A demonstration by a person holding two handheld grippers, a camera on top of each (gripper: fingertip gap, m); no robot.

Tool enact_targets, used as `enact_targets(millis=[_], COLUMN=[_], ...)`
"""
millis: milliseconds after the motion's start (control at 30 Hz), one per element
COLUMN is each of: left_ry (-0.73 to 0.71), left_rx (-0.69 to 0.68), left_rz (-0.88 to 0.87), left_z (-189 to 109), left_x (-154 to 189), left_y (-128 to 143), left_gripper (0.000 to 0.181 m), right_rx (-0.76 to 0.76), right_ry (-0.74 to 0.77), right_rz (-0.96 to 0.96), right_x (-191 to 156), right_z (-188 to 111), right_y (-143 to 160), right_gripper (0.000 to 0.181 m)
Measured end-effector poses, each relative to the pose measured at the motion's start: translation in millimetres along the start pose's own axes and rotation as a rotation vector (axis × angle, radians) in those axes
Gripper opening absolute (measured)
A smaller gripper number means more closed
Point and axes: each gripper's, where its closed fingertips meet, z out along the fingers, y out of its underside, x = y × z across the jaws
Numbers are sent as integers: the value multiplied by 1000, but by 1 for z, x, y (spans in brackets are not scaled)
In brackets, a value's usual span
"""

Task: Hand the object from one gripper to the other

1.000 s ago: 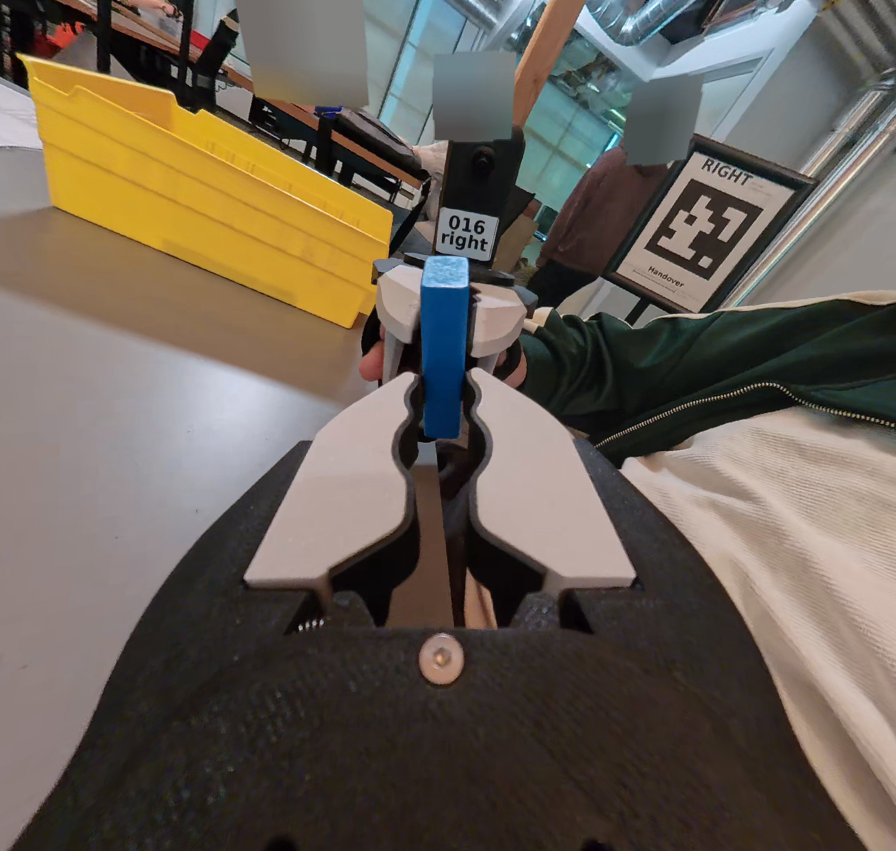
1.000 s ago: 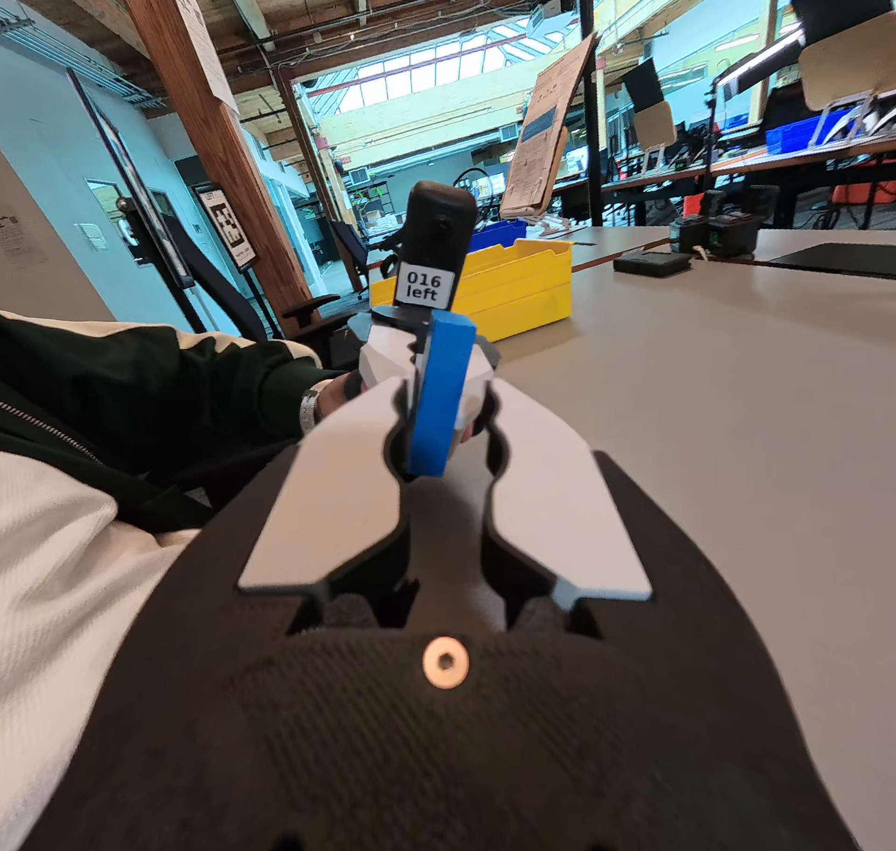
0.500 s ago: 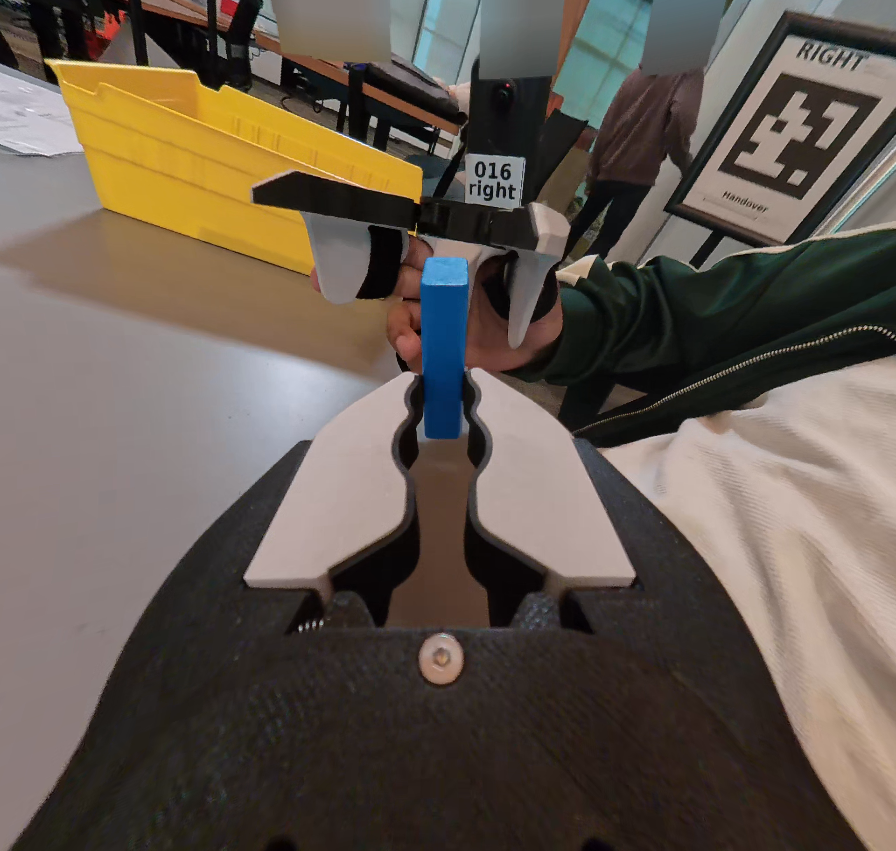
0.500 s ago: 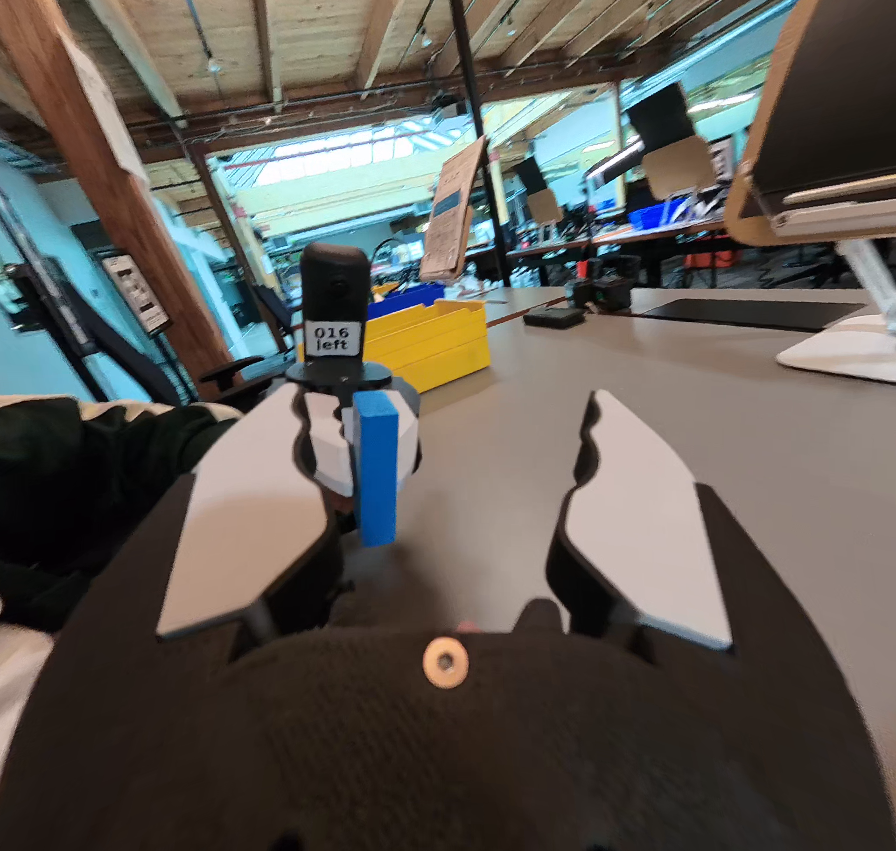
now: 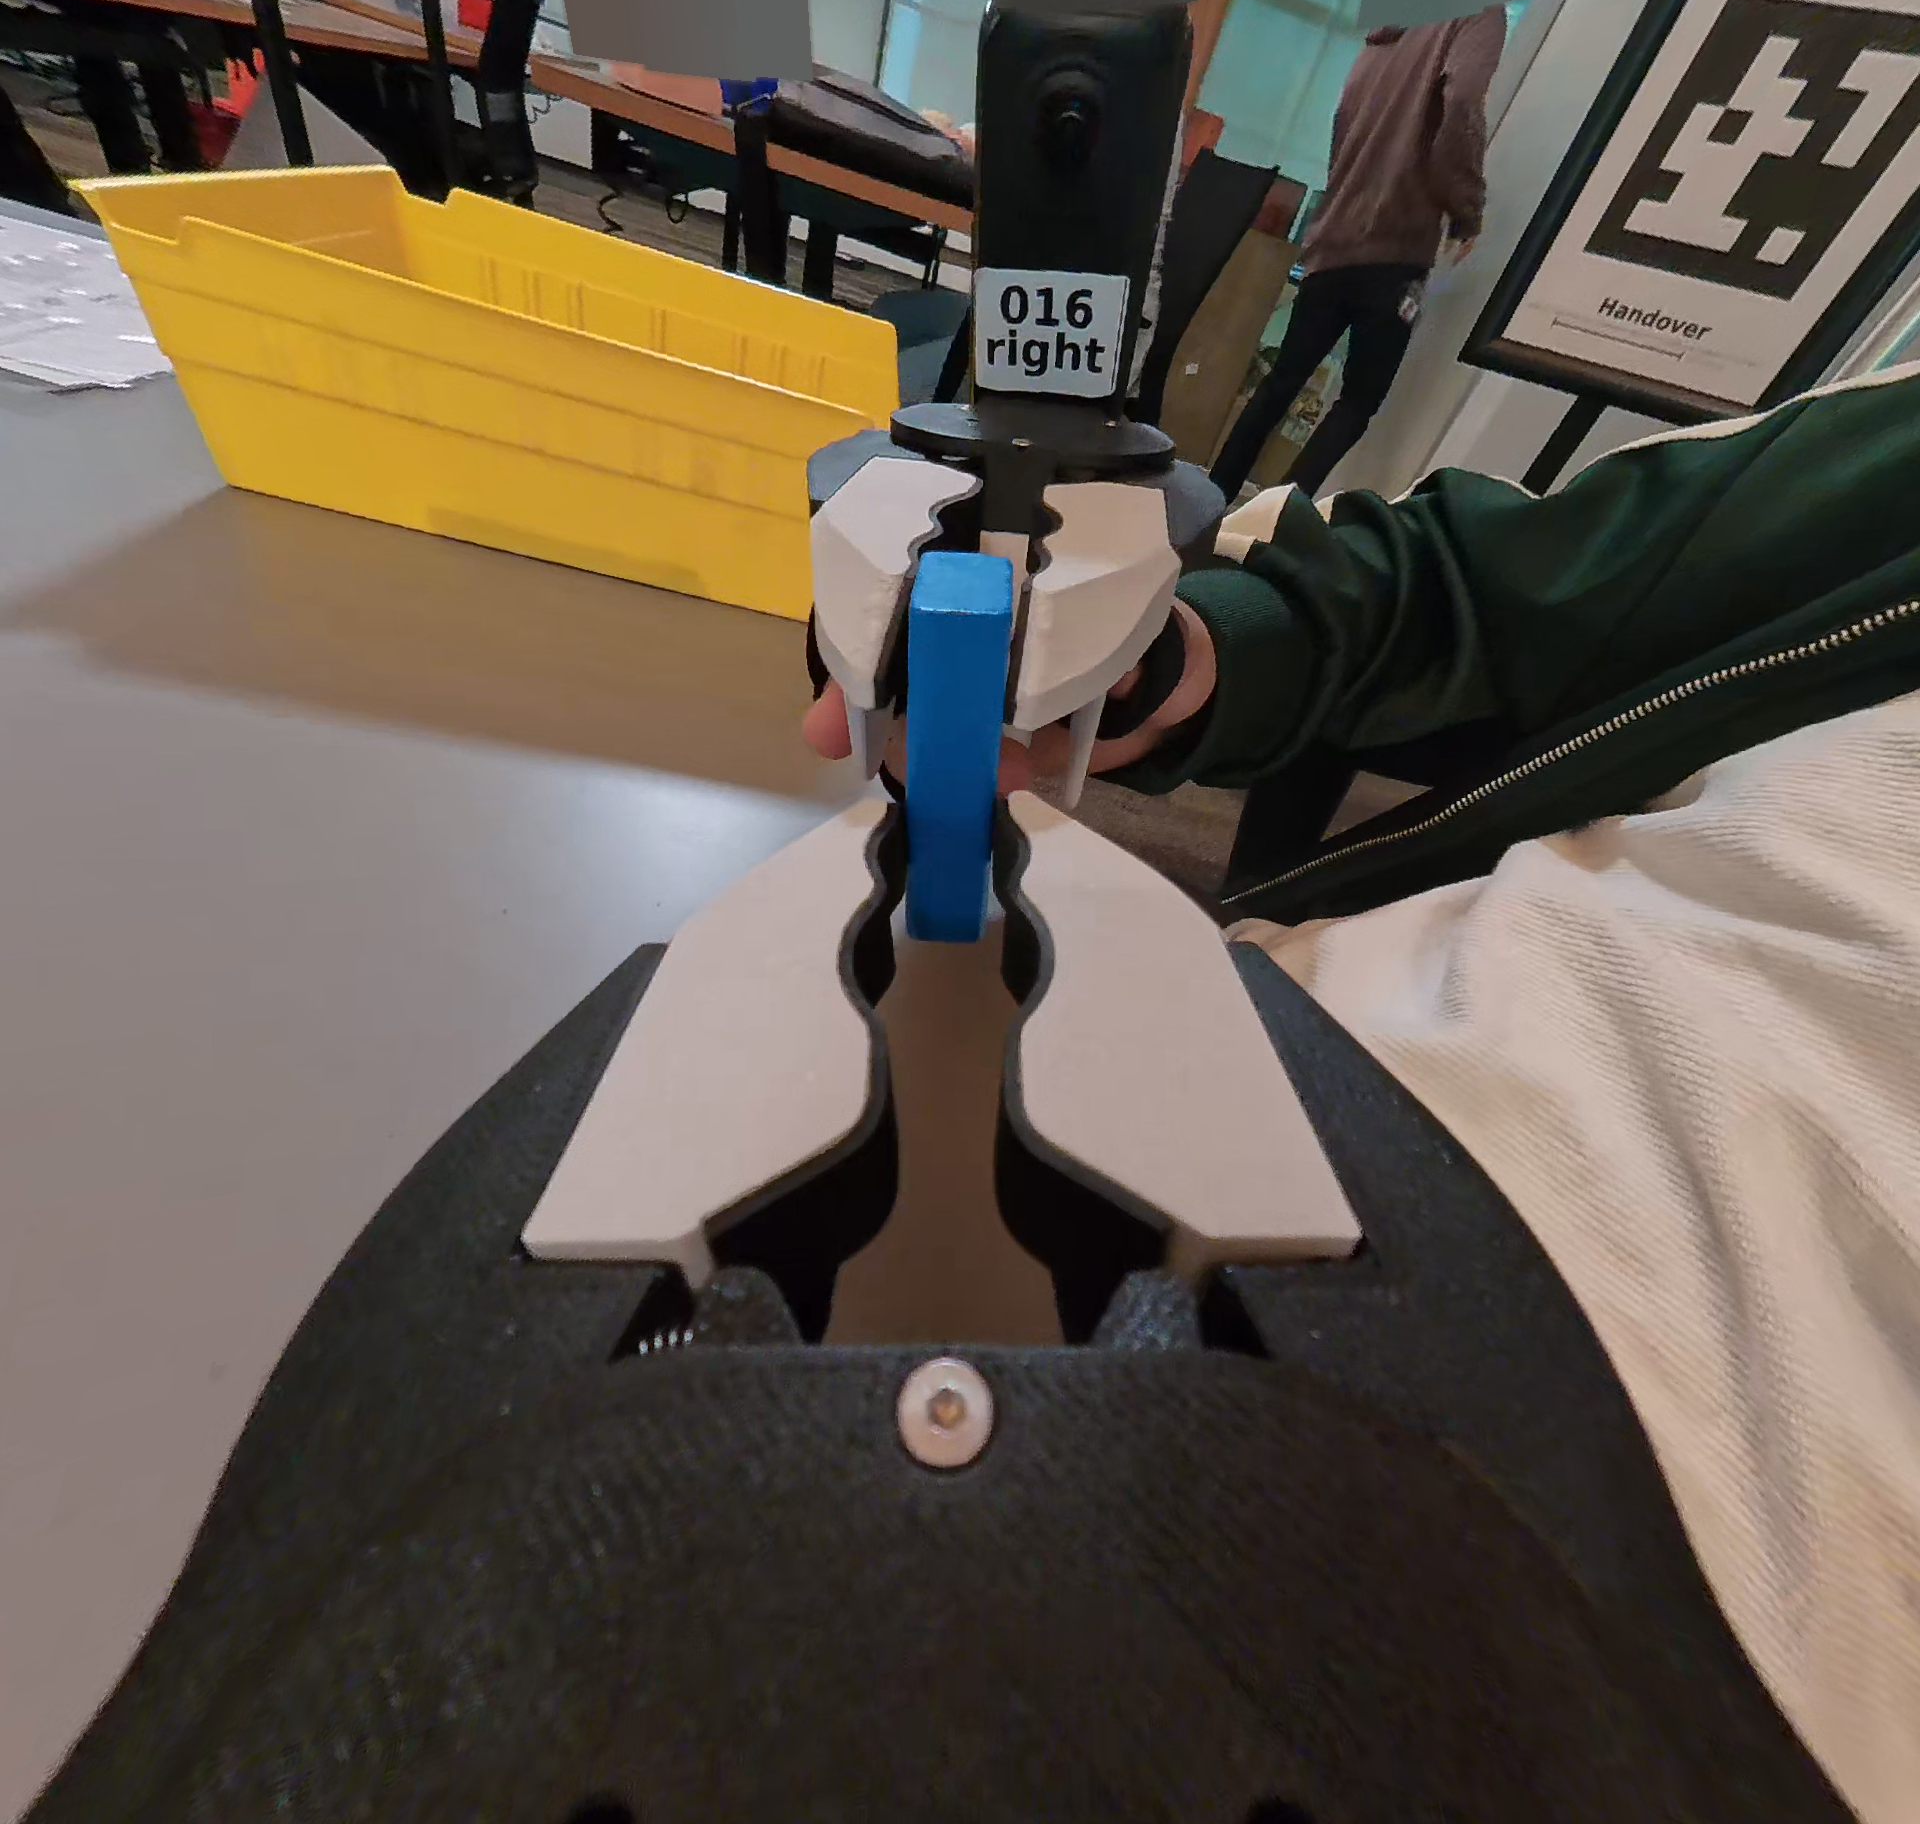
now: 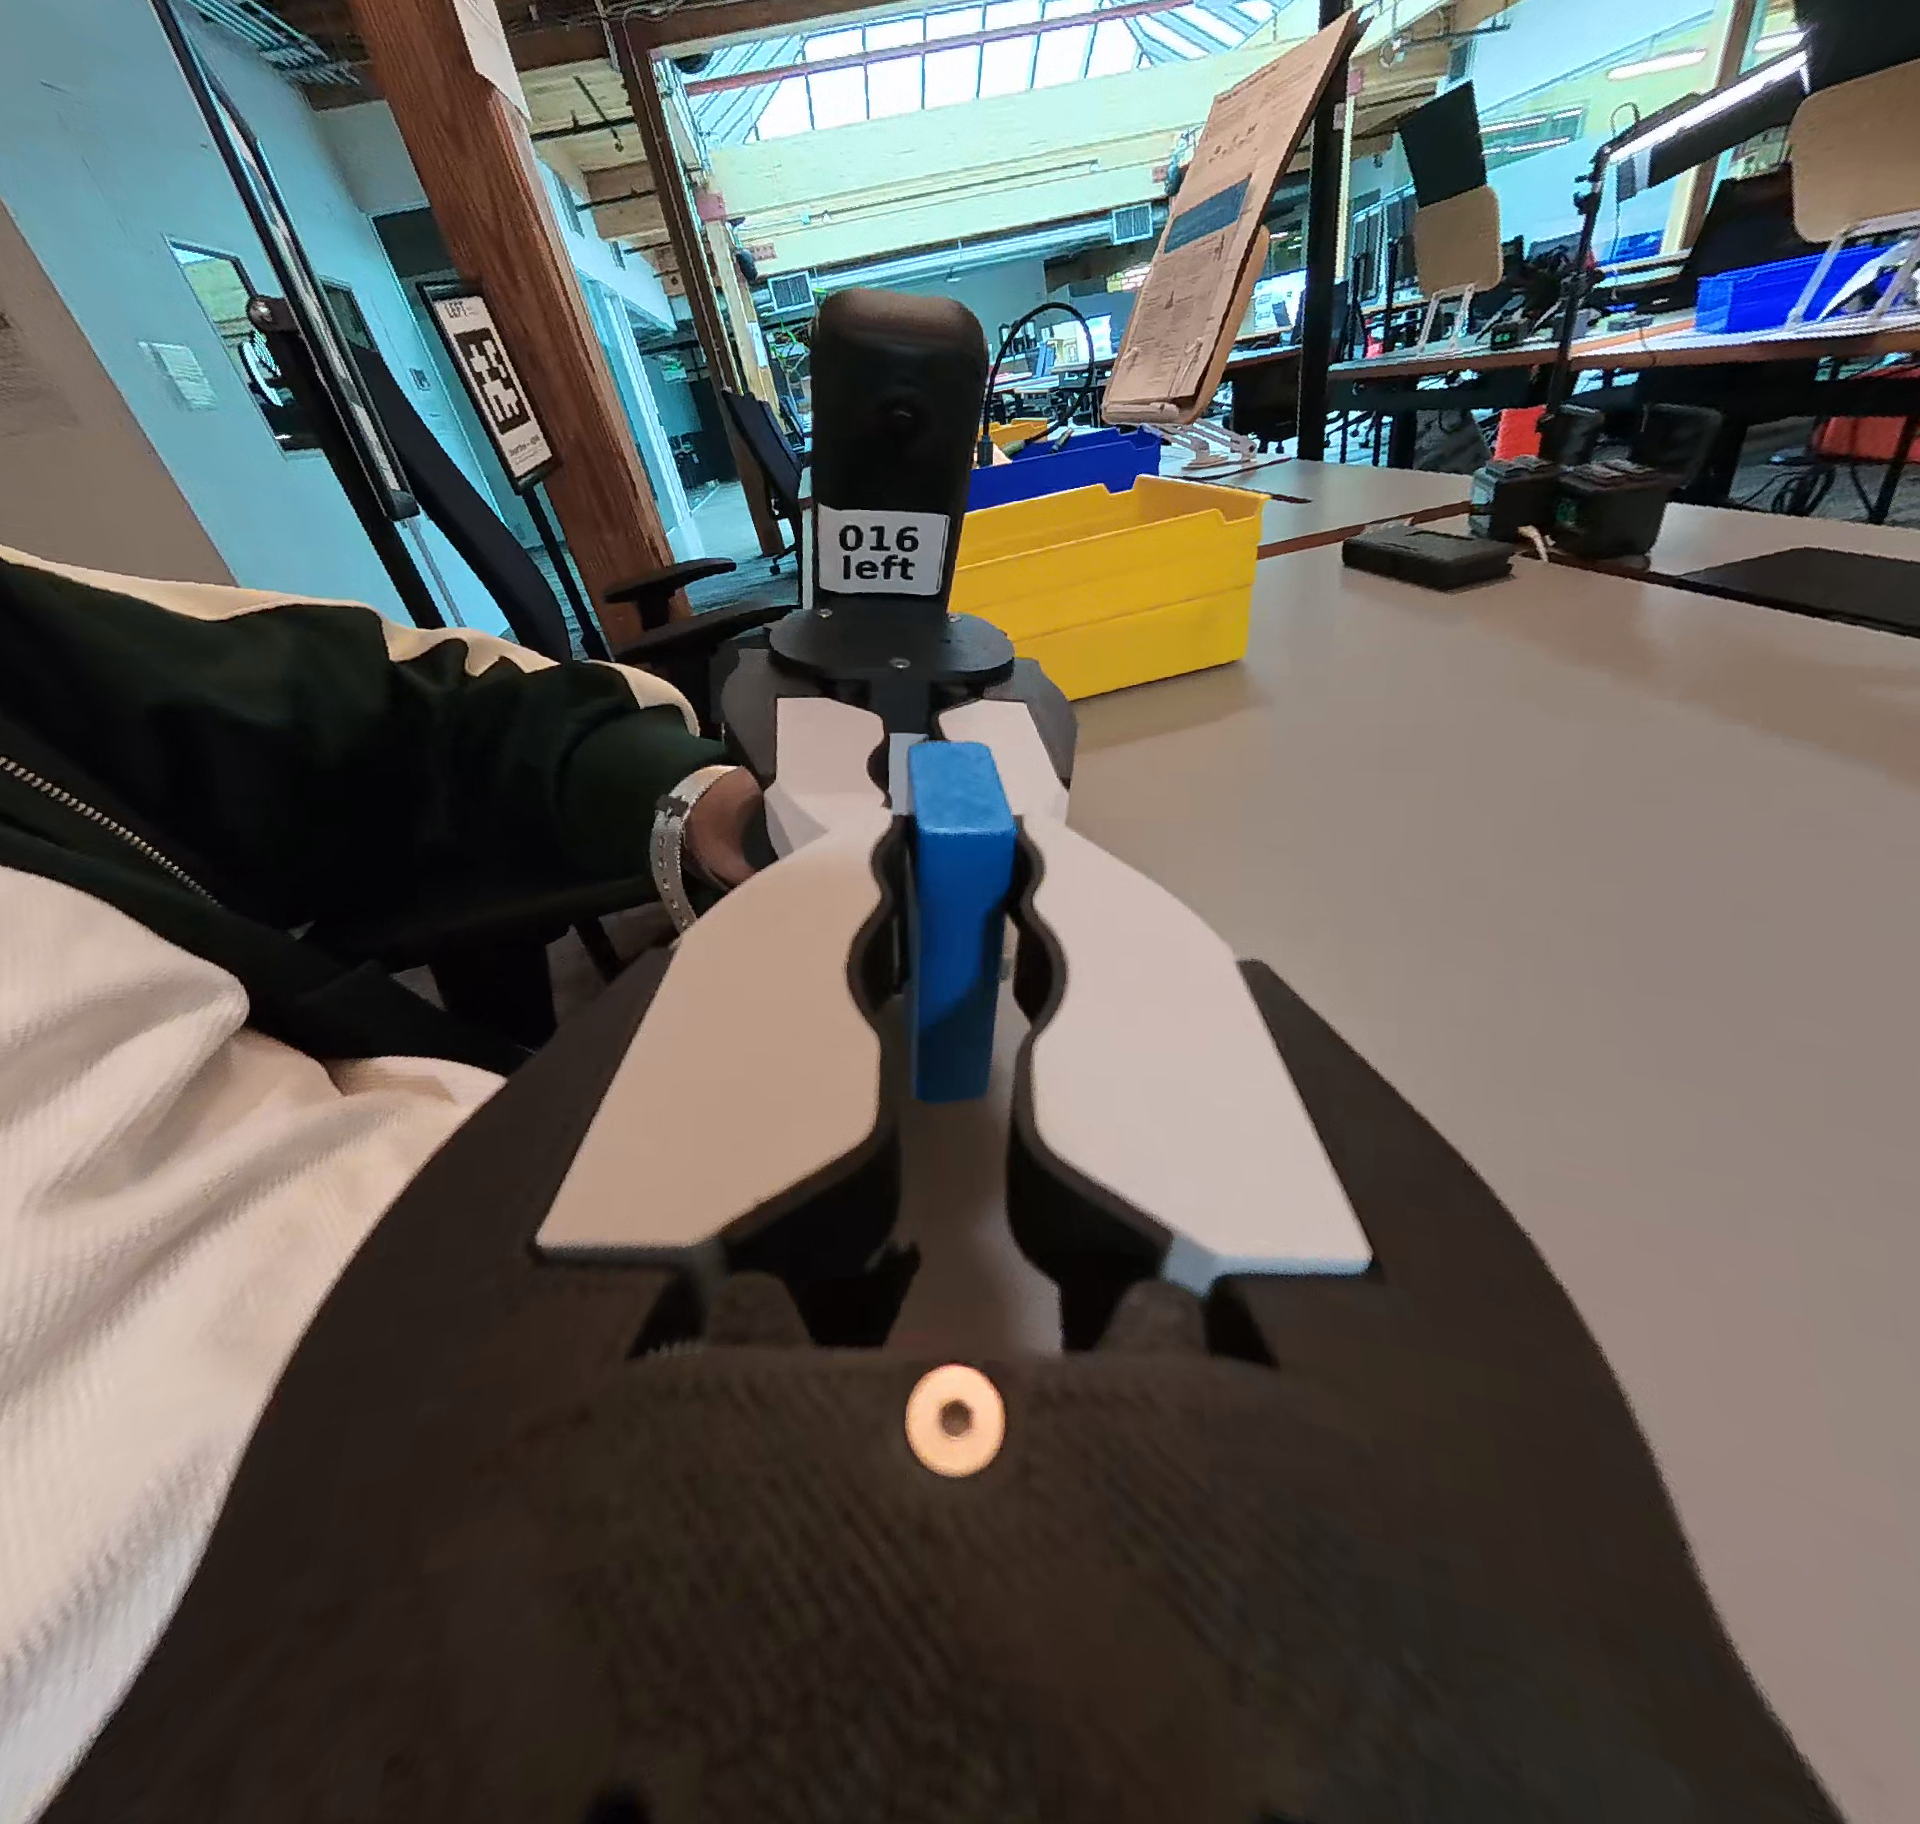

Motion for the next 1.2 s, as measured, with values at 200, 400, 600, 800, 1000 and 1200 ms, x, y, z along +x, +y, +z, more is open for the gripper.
enact_targets(millis=[200, 400, 600, 800, 1000, 1200], left_ry=[11, 9, 96, 153, 159, 131], left_rx=[33, 43, 32, 36, 3, -12], left_rz=[15, 24, 10, -10, 26, 62], left_z=[0, 2, 8, 7, 7, 7], left_x=[1, -1, 11, 18, 19, 19], left_y=[-3, -2, 2, 2, 7, 7], left_gripper=[19, 40, 44, 33, 17, 16], right_rx=[13, 51, 57, 22, -2, 4], right_ry=[0, -19, -54, -70, -73, -71], right_rz=[-21, 14, 51, 11, -34, -30], right_x=[-2, -2, -6, -14, -19, -19], right_z=[-1, -4, -3, 1, 5, 4], right_y=[-4, -10, -10, -6, -4, -5], right_gripper=[17, 16, 16, 16, 17, 16])
